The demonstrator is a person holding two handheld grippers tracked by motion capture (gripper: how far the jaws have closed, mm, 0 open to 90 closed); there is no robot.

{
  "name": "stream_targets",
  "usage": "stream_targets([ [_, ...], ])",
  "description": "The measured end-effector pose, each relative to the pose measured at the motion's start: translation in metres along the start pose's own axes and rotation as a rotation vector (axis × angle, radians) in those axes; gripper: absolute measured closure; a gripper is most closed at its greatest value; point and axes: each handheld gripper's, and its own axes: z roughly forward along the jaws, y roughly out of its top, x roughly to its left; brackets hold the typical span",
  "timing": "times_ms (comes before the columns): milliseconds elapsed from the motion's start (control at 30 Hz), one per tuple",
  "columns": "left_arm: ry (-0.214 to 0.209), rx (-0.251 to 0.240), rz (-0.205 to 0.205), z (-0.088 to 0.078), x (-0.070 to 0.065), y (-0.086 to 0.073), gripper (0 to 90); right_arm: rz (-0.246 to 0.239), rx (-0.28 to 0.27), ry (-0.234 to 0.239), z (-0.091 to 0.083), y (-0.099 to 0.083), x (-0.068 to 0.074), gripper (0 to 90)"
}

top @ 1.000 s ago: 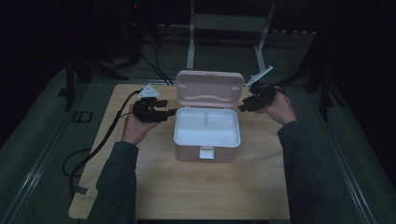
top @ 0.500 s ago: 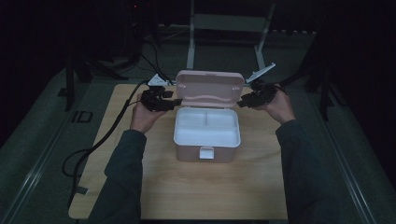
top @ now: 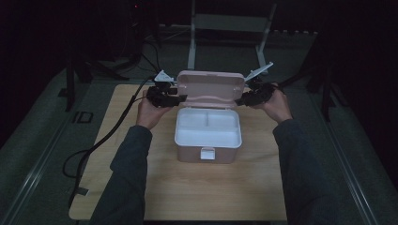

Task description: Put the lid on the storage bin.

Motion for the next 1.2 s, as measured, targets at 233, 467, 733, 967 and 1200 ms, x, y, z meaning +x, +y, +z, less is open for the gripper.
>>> stream_targets([
  [233, -0.011, -0.01, -0.01, 0.0, -0.001, 0.001, 49.1, -0.015, 0.017, -0.007, 0.002, 0.001, 0.002, 61.9],
  [467, -0.023, -0.008, -0.006, -0.003, -0.003, 0.001, 48.4, -0.016, -0.006, -0.003, -0.002, 0.0, 0.002, 61.7],
  [733, -0.026, -0.007, 0.007, -0.008, -0.006, 0.0, 48.4, -0.028, -0.001, 0.0, -0.003, -0.001, 0.005, 61.5],
  [967, -0.04, -0.02, 0.006, -0.013, -0.008, -0.003, 48.5, -0.044, 0.003, 0.014, -0.005, -0.006, 0.007, 62.1],
  [1200, -0.047, -0.023, 0.016, -0.017, -0.01, -0.005, 48.3, -0.051, 0.0, 0.021, -0.006, -0.007, 0.009, 61.8],
])
